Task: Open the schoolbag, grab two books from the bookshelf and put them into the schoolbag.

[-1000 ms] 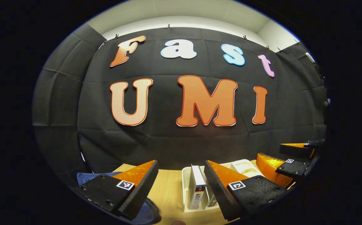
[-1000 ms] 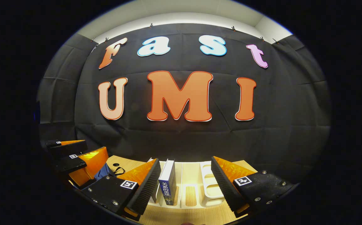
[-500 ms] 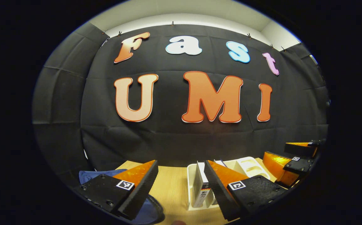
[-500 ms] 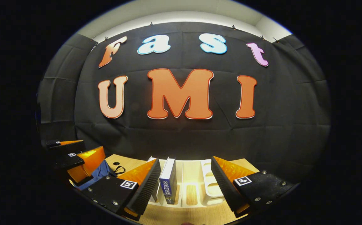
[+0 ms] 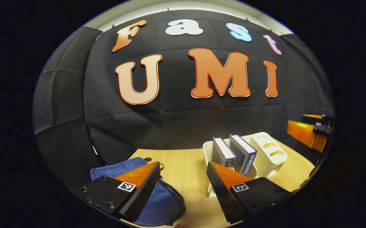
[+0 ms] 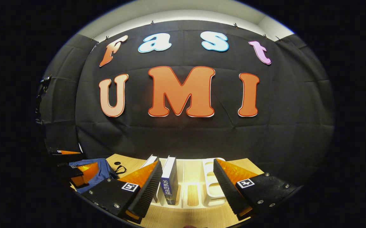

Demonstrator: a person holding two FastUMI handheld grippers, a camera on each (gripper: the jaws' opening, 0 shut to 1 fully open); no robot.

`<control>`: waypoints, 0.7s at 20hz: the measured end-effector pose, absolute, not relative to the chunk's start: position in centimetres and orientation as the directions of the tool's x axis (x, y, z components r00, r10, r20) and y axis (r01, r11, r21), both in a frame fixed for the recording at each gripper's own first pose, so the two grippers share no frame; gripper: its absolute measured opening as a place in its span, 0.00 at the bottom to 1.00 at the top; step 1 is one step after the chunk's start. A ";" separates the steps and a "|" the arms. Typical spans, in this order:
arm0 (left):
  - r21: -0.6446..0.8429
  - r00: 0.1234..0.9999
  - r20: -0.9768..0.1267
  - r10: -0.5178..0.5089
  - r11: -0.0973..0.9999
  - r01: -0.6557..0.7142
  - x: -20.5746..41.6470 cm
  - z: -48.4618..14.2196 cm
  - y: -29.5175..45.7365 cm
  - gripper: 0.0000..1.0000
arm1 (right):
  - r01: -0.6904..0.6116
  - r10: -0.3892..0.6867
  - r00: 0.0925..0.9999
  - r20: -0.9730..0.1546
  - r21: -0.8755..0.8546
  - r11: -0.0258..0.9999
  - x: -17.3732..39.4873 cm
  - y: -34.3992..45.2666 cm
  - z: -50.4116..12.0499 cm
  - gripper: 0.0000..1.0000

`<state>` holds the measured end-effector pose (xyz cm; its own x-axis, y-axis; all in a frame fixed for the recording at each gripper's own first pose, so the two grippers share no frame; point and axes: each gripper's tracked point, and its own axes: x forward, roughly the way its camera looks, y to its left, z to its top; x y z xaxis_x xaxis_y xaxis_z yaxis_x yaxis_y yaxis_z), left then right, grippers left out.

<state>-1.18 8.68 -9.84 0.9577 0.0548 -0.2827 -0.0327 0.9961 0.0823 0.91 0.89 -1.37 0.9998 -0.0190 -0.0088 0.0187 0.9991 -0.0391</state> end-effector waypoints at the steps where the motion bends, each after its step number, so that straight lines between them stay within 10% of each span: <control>1: 0.104 0.952 -0.302 0.053 0.994 -0.022 -1.5 -10.6 8.8 0.93 | 0.020 -0.021 1.000 -0.009 -0.040 0.999 1.0 0.6 -1.5 0.97; 14: 0.555 0.807 -0.538 0.243 0.823 0.122 -8.3 -24.0 11.2 0.96 | 0.105 -0.107 0.993 -0.040 -0.045 0.993 1.5 -6.8 -4.0 0.97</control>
<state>-8.26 11.24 -23.99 0.8069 0.2428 -0.5385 0.1224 0.8231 0.5545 1.49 -6.77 -4.05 0.9934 -0.1072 -0.0399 0.1054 0.9934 -0.0448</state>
